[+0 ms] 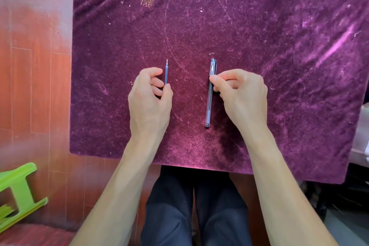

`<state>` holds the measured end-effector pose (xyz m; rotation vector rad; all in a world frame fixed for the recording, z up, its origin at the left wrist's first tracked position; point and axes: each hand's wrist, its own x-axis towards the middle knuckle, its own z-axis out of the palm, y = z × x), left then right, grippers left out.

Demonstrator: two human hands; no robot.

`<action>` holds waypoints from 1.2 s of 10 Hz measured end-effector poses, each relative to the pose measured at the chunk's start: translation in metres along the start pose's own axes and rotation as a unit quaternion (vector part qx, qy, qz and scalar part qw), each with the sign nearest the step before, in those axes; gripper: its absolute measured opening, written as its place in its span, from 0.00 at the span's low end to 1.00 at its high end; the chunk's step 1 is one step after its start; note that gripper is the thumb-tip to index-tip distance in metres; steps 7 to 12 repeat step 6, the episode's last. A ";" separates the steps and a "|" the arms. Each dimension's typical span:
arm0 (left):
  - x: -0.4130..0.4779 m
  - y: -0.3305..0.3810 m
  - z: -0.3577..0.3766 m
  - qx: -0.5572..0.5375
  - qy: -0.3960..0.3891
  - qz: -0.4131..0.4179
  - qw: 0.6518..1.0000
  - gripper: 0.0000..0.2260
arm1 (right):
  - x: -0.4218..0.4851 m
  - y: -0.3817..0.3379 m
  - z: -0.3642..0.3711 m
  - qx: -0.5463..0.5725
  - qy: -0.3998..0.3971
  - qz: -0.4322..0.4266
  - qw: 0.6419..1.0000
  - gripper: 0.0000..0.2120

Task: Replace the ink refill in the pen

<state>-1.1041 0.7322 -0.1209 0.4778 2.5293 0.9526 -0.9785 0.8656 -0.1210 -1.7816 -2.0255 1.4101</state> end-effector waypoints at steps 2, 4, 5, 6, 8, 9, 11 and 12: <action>0.000 0.003 -0.006 0.026 -0.028 -0.008 0.999 0.14 | -0.012 0.005 -0.013 -0.019 0.003 0.007 1.000 0.13; 0.000 0.009 -0.025 -0.006 -0.077 -0.082 0.994 0.12 | -0.051 0.020 -0.038 0.013 -0.040 0.076 0.996 0.10; -0.017 0.013 -0.047 -0.049 -0.111 -0.161 0.980 0.10 | -0.084 0.015 -0.060 0.069 -0.047 0.111 0.990 0.08; -0.048 0.019 -0.077 -0.080 -0.180 -0.206 0.959 0.08 | -0.127 0.002 -0.095 0.090 -0.010 0.121 0.989 0.07; -0.048 0.019 -0.077 -0.080 -0.180 -0.206 0.959 0.08 | -0.127 0.002 -0.095 0.090 -0.010 0.121 0.989 0.07; -0.048 0.019 -0.077 -0.080 -0.180 -0.206 0.959 0.08 | -0.127 0.002 -0.095 0.090 -0.010 0.121 0.989 0.07; -0.048 0.019 -0.077 -0.080 -0.180 -0.206 0.959 0.08 | -0.127 0.002 -0.095 0.090 -0.010 0.121 0.989 0.07; -0.048 0.019 -0.077 -0.080 -0.180 -0.206 0.959 0.08 | -0.127 0.002 -0.095 0.090 -0.010 0.121 0.989 0.07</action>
